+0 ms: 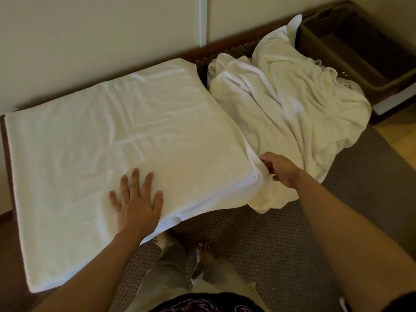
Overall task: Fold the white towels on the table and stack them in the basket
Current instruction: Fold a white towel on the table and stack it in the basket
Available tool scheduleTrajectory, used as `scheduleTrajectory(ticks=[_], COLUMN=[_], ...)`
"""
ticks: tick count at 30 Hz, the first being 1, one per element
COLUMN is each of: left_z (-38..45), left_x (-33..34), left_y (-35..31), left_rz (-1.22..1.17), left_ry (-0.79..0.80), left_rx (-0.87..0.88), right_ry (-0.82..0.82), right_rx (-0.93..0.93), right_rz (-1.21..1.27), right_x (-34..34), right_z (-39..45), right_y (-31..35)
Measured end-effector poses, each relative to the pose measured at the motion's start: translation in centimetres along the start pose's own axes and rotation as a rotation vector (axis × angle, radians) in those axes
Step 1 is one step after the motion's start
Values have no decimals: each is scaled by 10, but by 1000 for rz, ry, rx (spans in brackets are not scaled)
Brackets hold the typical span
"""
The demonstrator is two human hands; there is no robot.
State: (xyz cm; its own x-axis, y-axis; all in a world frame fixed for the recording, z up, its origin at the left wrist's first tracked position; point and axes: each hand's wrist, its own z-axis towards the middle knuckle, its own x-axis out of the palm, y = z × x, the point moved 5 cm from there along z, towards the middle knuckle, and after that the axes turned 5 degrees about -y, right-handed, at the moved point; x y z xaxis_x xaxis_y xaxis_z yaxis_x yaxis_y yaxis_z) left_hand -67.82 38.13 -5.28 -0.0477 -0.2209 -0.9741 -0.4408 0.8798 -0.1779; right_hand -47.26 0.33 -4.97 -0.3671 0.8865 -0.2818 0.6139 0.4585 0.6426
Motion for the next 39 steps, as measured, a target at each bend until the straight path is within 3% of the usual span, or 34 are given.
scheduleTrajectory(ticks=[6, 13, 23, 27, 32, 34, 36, 39], left_z=[0, 0, -1, 0, 0, -4, -15, -30], left_x=[-1, 0, -1, -3, -8, -21, -30, -25], left_y=[-1, -1, -1, -2, -2, -8, -19, -29], left_rz=[-6, -3, -3, -12, -67, -130, -155, -118], left_ry=[-9, 4, 0, 3, -38, -189, -330, -313], left_rx=[-1, -8, -6, 11, 11, 135, 376, 611], right_ry=[114, 97, -2, -189, -177, -155, -92, -21], right_rx=[72, -21, -62, -156, -122, -61, 9, 62], right_rz=[-283, -20, -248, -33, -19, 79, 193, 223], right_x=[0, -5, -9, -17, -7, -4, -1, 1], right_z=[1, 3, 8, 13, 11, 7, 3, 2], right_y=[4, -3, 7, 7, -17, -19, -23, -30])
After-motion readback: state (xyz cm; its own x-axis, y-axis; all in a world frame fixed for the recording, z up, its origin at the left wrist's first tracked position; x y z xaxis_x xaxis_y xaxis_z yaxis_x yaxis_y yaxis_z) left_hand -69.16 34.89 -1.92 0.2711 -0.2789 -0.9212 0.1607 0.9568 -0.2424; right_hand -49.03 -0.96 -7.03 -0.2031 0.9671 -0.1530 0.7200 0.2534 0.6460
